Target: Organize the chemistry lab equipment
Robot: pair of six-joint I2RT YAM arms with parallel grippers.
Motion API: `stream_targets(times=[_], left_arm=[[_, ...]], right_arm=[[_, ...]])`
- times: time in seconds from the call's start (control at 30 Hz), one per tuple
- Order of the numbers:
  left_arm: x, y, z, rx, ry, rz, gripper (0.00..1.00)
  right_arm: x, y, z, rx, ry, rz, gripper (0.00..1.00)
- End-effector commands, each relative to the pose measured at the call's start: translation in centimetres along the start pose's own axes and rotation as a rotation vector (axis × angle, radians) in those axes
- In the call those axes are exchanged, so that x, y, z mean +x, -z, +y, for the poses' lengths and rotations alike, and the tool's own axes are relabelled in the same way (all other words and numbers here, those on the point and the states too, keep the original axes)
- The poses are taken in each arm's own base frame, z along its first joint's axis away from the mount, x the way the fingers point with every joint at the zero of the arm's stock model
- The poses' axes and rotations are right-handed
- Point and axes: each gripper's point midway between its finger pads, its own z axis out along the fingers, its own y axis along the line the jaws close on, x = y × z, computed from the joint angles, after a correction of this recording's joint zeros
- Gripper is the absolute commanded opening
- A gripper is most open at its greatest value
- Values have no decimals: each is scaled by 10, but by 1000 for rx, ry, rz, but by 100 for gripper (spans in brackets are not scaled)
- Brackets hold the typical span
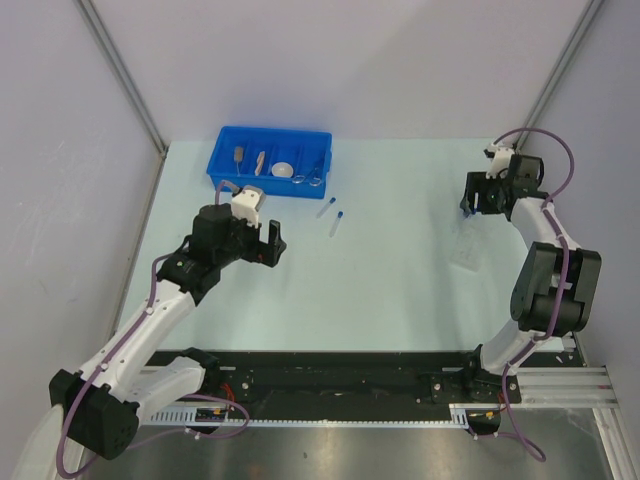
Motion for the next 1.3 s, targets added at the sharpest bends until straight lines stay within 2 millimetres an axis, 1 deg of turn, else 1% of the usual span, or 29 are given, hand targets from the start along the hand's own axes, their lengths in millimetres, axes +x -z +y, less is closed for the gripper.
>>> stream_targets(times=[0.0,0.03,0.07,0.1,0.13,0.17,0.2,0.23,0.27,0.3,0.33,0.37,0.4,0.5,0.57,0.6,0.63,0.7,0.73,0.87,1.0,1.07,1.27], left_arm=[[-4,3,4,-10,-57,-22,100],[-4,3,4,-10,-57,-20,100],[-4,2,4,-12,-57,-19,100],[-3,2,4,-12,-57,-17,100],[-3,2,4,-13,-57,-17,100],[-2,1,5,-15,-58,-13,100],[-2,1,5,-15,-58,-11,100],[-2,1,5,-17,-57,-9,100],[-1,0,6,-20,-57,-5,100],[0,-1,6,-20,-57,-3,100],[0,-1,6,-20,-57,-2,100],[1,-2,6,-22,-56,1,100],[1,-2,6,-22,-56,3,100],[2,-3,7,-26,-56,7,100],[2,-4,7,-25,-55,10,100],[2,-4,7,-25,-54,9,100],[2,-4,7,-23,-55,12,100],[3,-5,8,-26,-54,13,100],[3,-5,8,-26,-55,13,100],[2,-4,8,-28,-54,12,100],[3,-4,8,-28,-56,13,100],[3,-4,8,-28,-54,13,100],[2,-3,8,-31,-54,10,100]], right_arm=[[-34,-3,1,-36,-70,-48,75],[-43,-4,2,-45,-94,-61,78],[-39,-12,1,-48,-116,-39,78],[-39,-14,0,-52,-136,-24,79],[-40,-17,1,-62,-149,-17,79],[-49,-19,-2,-63,-169,-25,79],[-38,-28,-3,-66,-195,19,79],[-36,-32,-7,-55,-210,38,80],[-44,-34,-9,-50,-222,30,80],[-39,-37,-12,-44,-239,56,80],[-30,-46,-17,-24,-252,87,80],[-31,-48,-19,-15,-256,92,80],[-24,-55,-23,2,-262,114,81],[-18,-61,-27,19,-267,138,81],[-8,-67,-28,22,-274,167,81],[-7,-68,-27,21,-274,170,81],[0,-72,-27,19,-279,189,81],[4,-75,-27,19,-280,203,81],[9,-79,-25,18,-282,218,81],[17,-84,-21,14,-280,248,81],[22,-87,-15,14,-272,266,80],[25,-89,-9,8,-287,281,80],[24,-91,5,-18,-275,291,80]])
